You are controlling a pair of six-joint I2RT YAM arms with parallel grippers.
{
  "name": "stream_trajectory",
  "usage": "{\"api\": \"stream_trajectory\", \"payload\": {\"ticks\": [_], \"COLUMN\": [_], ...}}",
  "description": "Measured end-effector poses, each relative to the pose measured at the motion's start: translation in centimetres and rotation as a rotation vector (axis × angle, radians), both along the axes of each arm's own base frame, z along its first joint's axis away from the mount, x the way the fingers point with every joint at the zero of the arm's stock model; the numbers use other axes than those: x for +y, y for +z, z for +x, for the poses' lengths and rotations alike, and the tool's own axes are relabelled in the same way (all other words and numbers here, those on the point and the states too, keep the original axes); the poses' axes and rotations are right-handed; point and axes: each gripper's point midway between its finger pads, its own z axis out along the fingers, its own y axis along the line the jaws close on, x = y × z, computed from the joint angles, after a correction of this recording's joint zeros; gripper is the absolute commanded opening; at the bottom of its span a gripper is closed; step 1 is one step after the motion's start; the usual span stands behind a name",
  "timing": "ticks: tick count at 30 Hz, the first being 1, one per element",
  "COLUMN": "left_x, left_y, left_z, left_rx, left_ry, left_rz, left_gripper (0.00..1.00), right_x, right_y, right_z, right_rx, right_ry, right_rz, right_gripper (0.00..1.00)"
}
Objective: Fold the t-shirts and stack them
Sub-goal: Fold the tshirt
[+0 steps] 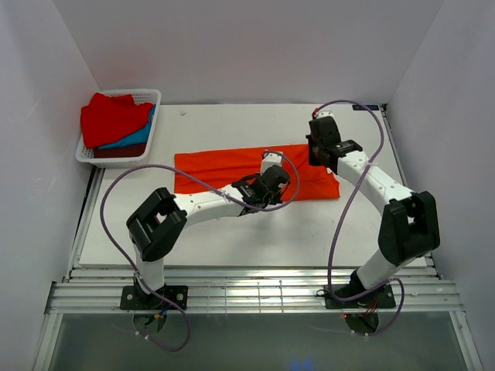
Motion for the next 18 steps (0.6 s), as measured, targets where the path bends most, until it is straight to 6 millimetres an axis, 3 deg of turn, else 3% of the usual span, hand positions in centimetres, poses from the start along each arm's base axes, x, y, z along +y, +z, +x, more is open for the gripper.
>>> {"api": "stream_trajectory", "payload": {"ticks": [3,6,8,14,16,18], "left_x": [0.2,3.7,7.3,19.9,22.0,22.8], "left_y": [2.7,4.4,4.1,0.0,-0.6,-0.9], "left_z": [-1.2,0.0,1.2,3.1,3.1,3.1], "left_rx": [-0.051,-0.121,-0.142,-0.098,-0.089,-0.086], "left_ry": [0.012,0.123,0.214,0.468,0.508,0.525], "left_rz": [0.002,0.054,0.108,0.285,0.323,0.343], "left_gripper": [0.0,0.0,0.0,0.0,0.0,0.0], "right_x": [0.2,0.3,0.3,0.7,0.8,0.9], "right_y": [-5.1,-9.2,-10.9,-11.7,-11.9,-12.2], "right_z": [-1.3,-2.4,-2.9,-3.2,-3.2,-3.3], "right_rx": [0.133,0.243,0.294,0.319,0.325,0.334], "right_ry": [0.005,0.006,0.007,0.012,0.013,0.015], "right_rz": [-0.02,-0.037,-0.042,-0.022,-0.017,-0.015], "right_gripper": [0.08,0.08,0.08,0.08,0.08,0.08]}}
